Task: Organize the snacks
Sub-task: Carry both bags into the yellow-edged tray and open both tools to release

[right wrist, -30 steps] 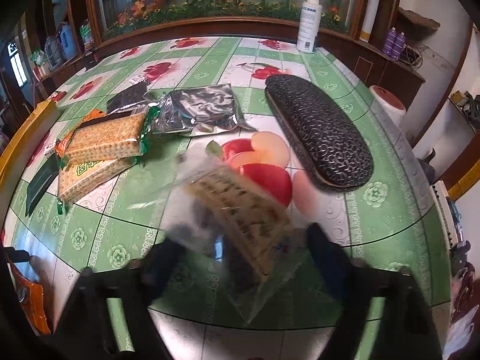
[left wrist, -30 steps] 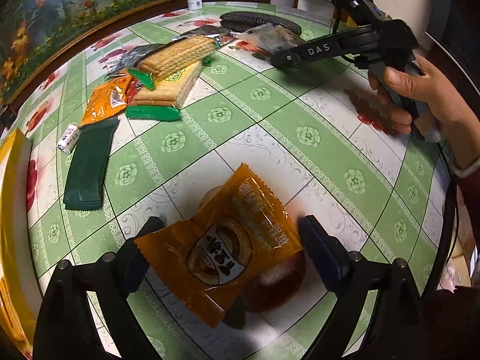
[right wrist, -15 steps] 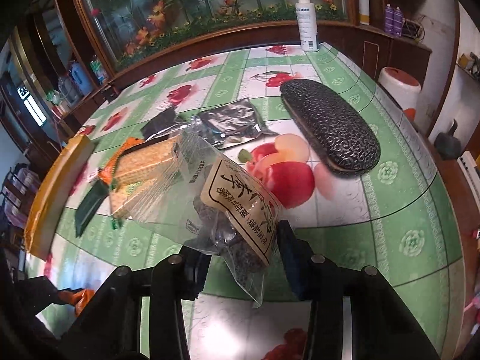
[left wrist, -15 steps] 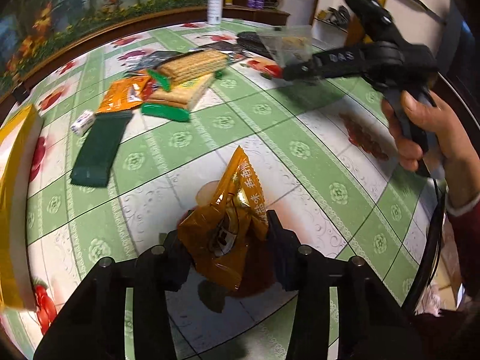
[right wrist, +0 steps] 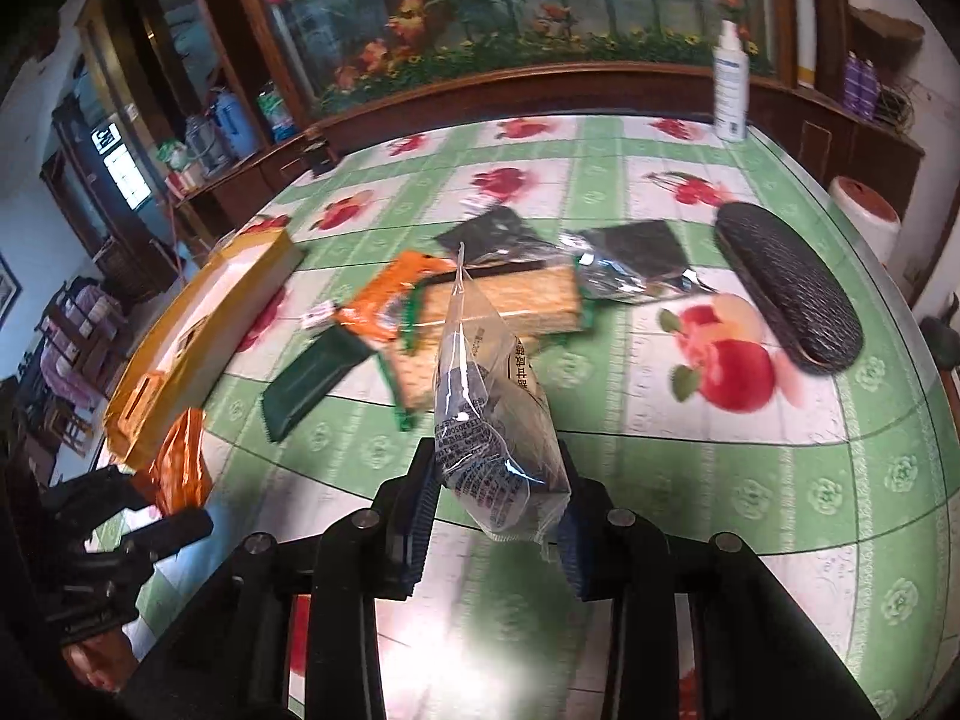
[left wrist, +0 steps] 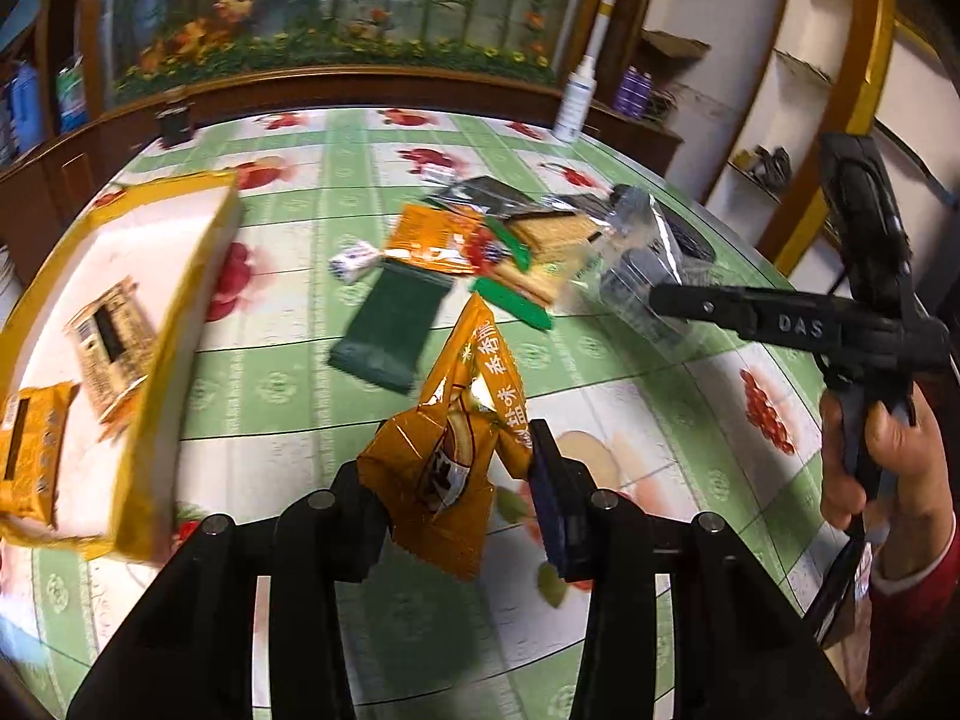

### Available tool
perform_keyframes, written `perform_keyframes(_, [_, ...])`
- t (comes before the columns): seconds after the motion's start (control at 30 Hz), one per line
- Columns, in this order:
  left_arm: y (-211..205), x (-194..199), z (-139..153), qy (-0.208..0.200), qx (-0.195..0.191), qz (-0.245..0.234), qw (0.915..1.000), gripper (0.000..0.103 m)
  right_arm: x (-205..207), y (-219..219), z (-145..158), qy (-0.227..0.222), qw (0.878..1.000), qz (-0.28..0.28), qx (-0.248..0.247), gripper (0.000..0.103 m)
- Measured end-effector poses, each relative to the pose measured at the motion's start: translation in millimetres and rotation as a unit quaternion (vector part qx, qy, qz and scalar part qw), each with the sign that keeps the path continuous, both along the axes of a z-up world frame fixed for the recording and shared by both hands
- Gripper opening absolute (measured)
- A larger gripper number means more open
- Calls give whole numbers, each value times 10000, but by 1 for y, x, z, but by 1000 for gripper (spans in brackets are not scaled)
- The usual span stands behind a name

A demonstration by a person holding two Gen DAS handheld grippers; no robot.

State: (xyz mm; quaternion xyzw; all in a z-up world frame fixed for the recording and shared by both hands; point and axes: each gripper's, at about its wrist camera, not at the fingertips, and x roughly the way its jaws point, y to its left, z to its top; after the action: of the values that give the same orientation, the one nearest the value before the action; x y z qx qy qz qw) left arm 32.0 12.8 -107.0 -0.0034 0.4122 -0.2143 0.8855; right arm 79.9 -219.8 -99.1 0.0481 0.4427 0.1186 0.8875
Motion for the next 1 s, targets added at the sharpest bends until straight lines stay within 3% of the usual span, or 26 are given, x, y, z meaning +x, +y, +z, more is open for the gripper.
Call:
perform_keyframes(0.23, [42,2,1,58,-224,487,9985,39,3,42,6,-70,9991,377,171,34])
perform_keyframes(0.47, [79,-3,21,-227,-307,1024,9940,39,9,81,14,-101,9965,729,399,34])
perform_keyframes(0.63, [117,-1,30,-458,-210,1644,9851,39,20,128,25,-153,9909,1136,703,34])
perform_keyframes(0.8, [159,10,23,-363,-113,2246,9737,39,35,180,24,-94,9832,1530,995,34])
perform_keyframes(1.0, [176,23,17,-364,64,2493,9677,39,55,235,15,-20,9780,1760,1116,34])
